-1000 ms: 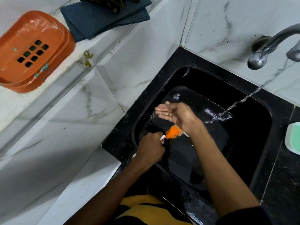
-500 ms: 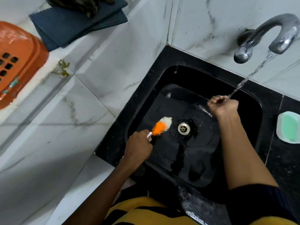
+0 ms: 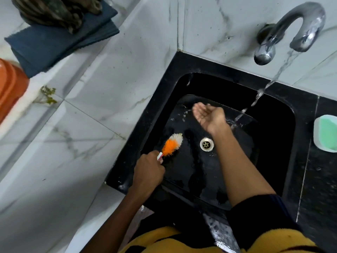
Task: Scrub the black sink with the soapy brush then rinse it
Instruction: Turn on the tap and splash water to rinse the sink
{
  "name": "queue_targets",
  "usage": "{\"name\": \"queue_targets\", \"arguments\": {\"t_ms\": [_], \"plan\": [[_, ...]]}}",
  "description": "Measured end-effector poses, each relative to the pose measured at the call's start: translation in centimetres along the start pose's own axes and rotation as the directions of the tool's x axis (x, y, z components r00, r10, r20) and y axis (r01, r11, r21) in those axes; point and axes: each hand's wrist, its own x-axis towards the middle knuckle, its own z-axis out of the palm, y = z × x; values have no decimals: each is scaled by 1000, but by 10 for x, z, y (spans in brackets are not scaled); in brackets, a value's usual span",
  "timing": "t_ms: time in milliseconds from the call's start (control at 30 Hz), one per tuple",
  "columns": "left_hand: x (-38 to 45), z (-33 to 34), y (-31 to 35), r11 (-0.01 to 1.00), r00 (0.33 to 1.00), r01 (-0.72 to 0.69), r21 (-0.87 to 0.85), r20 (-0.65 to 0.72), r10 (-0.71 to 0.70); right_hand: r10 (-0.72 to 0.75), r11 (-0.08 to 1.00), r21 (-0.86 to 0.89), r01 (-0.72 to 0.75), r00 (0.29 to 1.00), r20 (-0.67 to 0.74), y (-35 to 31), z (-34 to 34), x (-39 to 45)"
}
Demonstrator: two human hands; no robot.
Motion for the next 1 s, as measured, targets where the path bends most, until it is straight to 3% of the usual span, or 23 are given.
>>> {"name": "queue_targets", "arguments": {"t_ms": [100,233,467,567,600,667,733,800,867,1000], "plan": [[1,1,-2,1000,1000,7,11,5,-7,-33,892,442,94,989,-145,-24,-39,10],[2,3,-3,1000,1000,17,25,22,-18,-68,806,565,174,977,-204,-51,-66,10],[3,3,3,1000,1000,2,30,28,-3,-20,828,509,234,920,-391,-61,-57,7],[3,1,4,999,1000,5,33,18,-5,-135,860,390,328,884,-447,-63,-38,15],[3,1,4,999,1000,10,36,14,-11,-187,894,303,331,889,-419,-63,-29,21],[2,-1,5,999,1000,21,38,11,-21,-218,962,112,249,947,-236,-59,-9,30],[2,-4,6,999,1000,28,40,5,-28,-120,991,-60,118,992,-32,-54,3,34],[1,-6,6,999,999,35,42,-3,-34,-26,989,-141,31,999,34,-51,3,36],[1,-8,7,998,999,36,43,-18,-35,-17,997,-80,17,1000,11,-51,-7,34],[1,-8,5,998,999,42,40,-21,-41,15,966,256,29,985,-170,-45,-47,35]]}}
